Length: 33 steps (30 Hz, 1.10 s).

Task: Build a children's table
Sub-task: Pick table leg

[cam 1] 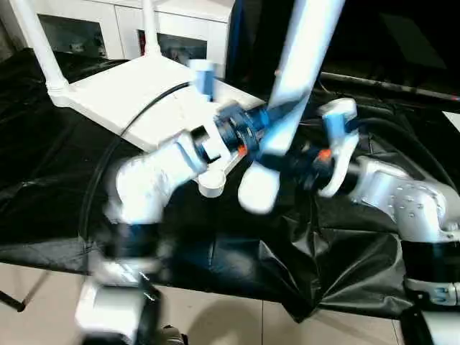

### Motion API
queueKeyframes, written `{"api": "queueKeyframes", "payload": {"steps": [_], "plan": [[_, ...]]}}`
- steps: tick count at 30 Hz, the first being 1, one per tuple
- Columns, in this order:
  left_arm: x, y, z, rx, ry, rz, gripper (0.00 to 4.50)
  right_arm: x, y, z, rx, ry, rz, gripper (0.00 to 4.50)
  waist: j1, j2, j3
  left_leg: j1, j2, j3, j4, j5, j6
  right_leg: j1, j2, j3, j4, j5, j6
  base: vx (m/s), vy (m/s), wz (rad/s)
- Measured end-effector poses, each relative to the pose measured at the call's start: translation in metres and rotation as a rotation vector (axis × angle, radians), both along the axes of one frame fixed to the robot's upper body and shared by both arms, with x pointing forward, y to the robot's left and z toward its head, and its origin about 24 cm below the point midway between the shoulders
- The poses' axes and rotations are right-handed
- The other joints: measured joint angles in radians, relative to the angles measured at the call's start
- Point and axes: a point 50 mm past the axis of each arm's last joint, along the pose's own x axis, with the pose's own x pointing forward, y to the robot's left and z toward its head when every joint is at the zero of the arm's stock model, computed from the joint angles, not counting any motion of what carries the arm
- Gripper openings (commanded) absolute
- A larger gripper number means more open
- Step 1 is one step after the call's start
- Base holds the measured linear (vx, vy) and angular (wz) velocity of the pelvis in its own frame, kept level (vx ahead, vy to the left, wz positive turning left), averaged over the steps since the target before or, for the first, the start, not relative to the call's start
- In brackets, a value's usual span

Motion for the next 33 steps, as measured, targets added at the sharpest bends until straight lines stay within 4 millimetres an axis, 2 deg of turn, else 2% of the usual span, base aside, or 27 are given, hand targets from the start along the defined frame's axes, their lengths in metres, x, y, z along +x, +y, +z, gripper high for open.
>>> {"api": "queueKeyframes", "payload": {"steps": [2, 4, 6, 9, 11, 13, 15, 16, 17, 19, 21, 22, 23, 24, 25, 26, 27, 28, 29, 30, 31, 32, 33], "plan": [[0.007, 0.01, 0.003, -0.076, 0.036, 0.141, 3.36, 0.003, -0.005, 0.001, 0.032, -0.011, -0.078, 1.92, 0.0, 0.001, 0.0, 0.0, 0.0, 0.0, 0.0, 0.0, 0.0, 0.001, 0.0, 0.0, 0.0, 0.0, 0.0, 0.0, 0.0, 0.0], [0.011, 0.021, 0.003, -0.053, 0.037, 0.242, 3.38, 0.004, -0.009, 0.0, 0.032, -0.015, -0.133, 1.91, -0.001, 0.003, 0.0, 0.0, 0.0, 0.0, 0.0, 0.0, 0.0, 0.0, 0.0, 0.0, 0.0, 0.0, 0.001, 0.0, 0.0, 0.0], [0.016, 0.035, -0.005, 0.146, -0.001, 0.435, 3.38, 0.01, -0.012, -0.002, -0.033, -0.054, -0.25, 1.91, -0.004, 0.01, -0.002, 0.0, 0.0, 0.0, 0.0, 0.0, 0.0, 0.001, 0.0, 0.0, -0.001, 0.0, 0.003, 0.0, 0.0, 0.0], [0.019, 0.061, -0.033, 0.62, -0.121, 0.77, 3.38, 0.022, -0.021, -0.008, -0.232, -0.16, -0.548, 1.91, -0.014, 0.019, -0.005, 0.001, 0.0, 0.0, -0.003, 0.001, -0.002, 0.0, 0.0, 0.0, -0.002, -0.004, 0.014, 0.0, 0.0, 0.0], [0.017, 0.076, -0.047, 0.77, -0.152, 0.892, 3.38, 0.027, -0.032, -0.017, -0.366, -0.189, -0.726, 1.91, -0.017, 0.02, -0.005, 0.0, 0.0, 0.0, -0.005, 0.002, -0.004, -0.001, 0.0, 0.0, -0.003, -0.004, 0.015, 0.0, 0.0, 0.0], [0.016, 0.084, -0.053, 0.844, -0.196, 0.979, 3.38, 0.028, -0.041, -0.028, -0.453, -0.193, -0.851, 1.91, -0.016, 0.021, -0.004, -0.002, 0.0, 0.0, -0.005, 0.002, -0.004, -0.002, 0.0, -0.001, -0.003, -0.004, 0.013, 0.0, 0.0, 0.0], [0.013, 0.088, -0.056, 0.903, -0.271, 1.065, 3.38, 0.025, -0.046, -0.04, -0.498, -0.195, -0.946, 1.91, -0.022, 0.03, -0.006, -0.002, 0.0, 0.0, -0.006, 0.002, -0.003, -0.001, 0.0, -0.001, -0.007, -0.001, 0.009, 0.0, 0.0, 0.0], [0.01, 0.092, -0.06, 0.92, -0.278, 1.101, 3.38, 0.022, -0.049, -0.045, -0.523, -0.202, -0.981, 1.91, -0.026, 0.038, -0.007, -0.002, -0.001, 0.0, -0.006, 0.0, -0.001, 0.0, 0.0, 0.0, -0.008, -0.001, 0.009, 0.0, 0.0, 0.0], [0.006, 0.098, -0.07, 0.941, -0.254, 1.147, 3.38, 0.015, -0.052, -0.055, -0.548, -0.193, -1.028, 1.91, -0.033, 0.048, -0.01, -0.002, -0.001, 0.001, -0.006, -0.001, 0.001, 0.001, 0.0, 0.001, -0.011, -0.001, 0.009, 0.0, 0.0, 0.0], [0.003, 0.104, -0.085, 0.969, -0.194, 1.183, 3.38, 0.01, -0.053, -0.068, -0.571, -0.153, -1.064, 1.91, -0.038, 0.056, -0.011, -0.004, -0.002, 0.002, -0.006, -0.002, 0.003, 0.0, -0.001, 0.002, -0.011, -0.001, 0.009, 0.0, 0.0, 0.0], [-0.001, 0.105, -0.102, 0.991, -0.127, 1.2, 3.38, 0.002, -0.056, -0.082, -0.605, -0.109, -1.092, 1.91, -0.04, 0.065, -0.011, -0.012, -0.003, 0.0, 0.005, -0.004, 0.022, -0.001, -0.006, 0.004, -0.014, 0.002, 0.013, 0.0, 0.0, 0.0], [-0.003, 0.103, -0.105, 0.999, -0.123, 1.203, 3.38, 0.001, -0.057, -0.084, -0.616, -0.114, -1.103, 1.91, -0.038, 0.072, -0.011, -0.02, -0.005, -0.004, 0.019, -0.011, 0.034, -0.001, -0.009, 0.004, -0.014, 0.003, 0.016, -0.014, 0.099, -0.08], [-0.003, 0.102, -0.106, 1.001, -0.125, 1.21, 3.38, 0.001, -0.057, -0.083, -0.615, -0.127, -1.117, 1.91, -0.032, 0.081, -0.014, -0.029, -0.008, -0.016, 0.048, -0.027, 0.058, -0.001, -0.017, 0.004, -0.013, 0.005, 0.027, -0.014, 0.099, -0.08], [-0.003, 0.102, -0.105, 0.999, -0.129, 1.217, 3.38, 0.001, -0.056, -0.083, -0.604, -0.132, -1.124, 1.91, -0.03, 0.089, -0.016, -0.035, -0.01, -0.029, 0.061, -0.036, 0.064, 0.0, -0.021, 0.004, -0.014, 0.004, 0.036, -0.015, 0.162, -0.13], [-0.003, 0.102, -0.105, 0.993, -0.134, 1.225, 3.38, 0.001, -0.053, -0.083, -0.592, -0.13, -1.129, 1.91, -0.03, 0.093, -0.018, -0.038, -0.016, -0.029, 0.065, -0.041, 0.057, 0.002, -0.032, 0.002, -0.017, 0.007, 0.043, -0.009, 0.207, -0.05], [-0.003, 0.102, -0.104, 0.988, -0.142, 1.231, 3.38, 0.001, -0.05, -0.083, -0.581, -0.134, -1.132, 1.91, -0.034, 0.095, -0.019, -0.033, -0.03, -0.021, 0.062, -0.041, 0.059, 0.004, -0.045, 0.005, -0.026, 0.007, 0.043, -0.009, 0.207, -0.05], [-0.003, 0.102, -0.103, 0.985, -0.143, 1.235, 3.38, 0.001, -0.047, -0.083, -0.574, -0.138, -1.125, 1.91, -0.046, 0.094, -0.019, -0.029, -0.042, -0.011, 0.054, -0.036, 0.077, 0.003, -0.049, 0.004, -0.031, 0.006, 0.038, -0.023, 0.227, 0.04], [-0.003, 0.105, -0.103, 0.984, -0.138, 1.249, 3.38, 0.002, -0.042, -0.082, -0.563, -0.142, -1.114, 1.91, -0.059, 0.098, -0.018, -0.027, -0.051, -0.005, 0.048, -0.033, 0.092, -0.003, -0.053, 0.005, -0.027, -0.008, 0.012, -0.022, 0.114, 0.03], [-0.003, 0.108, -0.102, 0.984, -0.137, 1.265, 3.38, 0.003, -0.036, -0.081, -0.549, -0.149, -1.103, 1.91, -0.069, 0.099, -0.017, -0.026, -0.059, 0.001, 0.044, -0.03, 0.103, -0.008, -0.051, -0.005, -0.002, -0.033, -0.024, -0.05, 0.23, 0.07], [-0.003, 0.112, -0.102, 0.981, -0.134, 1.28, 3.38, 0.004, -0.032, -0.079, -0.541, -0.164, -1.093, 1.91, -0.084, 0.096, -0.018, -0.025, -0.072, 0.01, 0.036, -0.023, 0.117, -0.02, -0.045, -0.036, 0.061, -0.054, -0.023, -0.064, 0.184, 0.05], [-0.003, 0.112, -0.101, 0.978, -0.133, 1.285, 3.38, 0.005, -0.033, -0.078, -0.54, -0.171, -1.096, 1.91, -0.089, 0.092, -0.019, -0.024, -0.082, 0.021, 0.03, -0.018, 0.126, -0.019, -0.031, -0.056, 0.088, -0.061, -0.012, -0.114, 0.25, -0.02], [-0.003, 0.113, -0.1, 0.975, -0.138, 1.29, 3.38, 0.005, -0.033, -0.077, -0.541, -0.177, -1.098, 1.91, -0.09, 0.082, -0.021, -0.024, -0.094, 0.04, 0.024, -0.013, 0.133, -0.013, -0.018, -0.061, 0.08, -0.066, -0.003, -0.086, 0.134, -0.06], [-0.003, 0.111, -0.101, 0.971, -0.136, 1.289, 3.38, 0.005, -0.036, -0.077, -0.546, -0.182, -1.106, 1.91, -0.091, 0.074, -0.016, -0.029, -0.107, 0.057, 0.026, -0.013, 0.136, -0.015, -0.021, -0.036, 0.079, -0.065, 0.003, -0.119, 0.136, -0.01]]}}
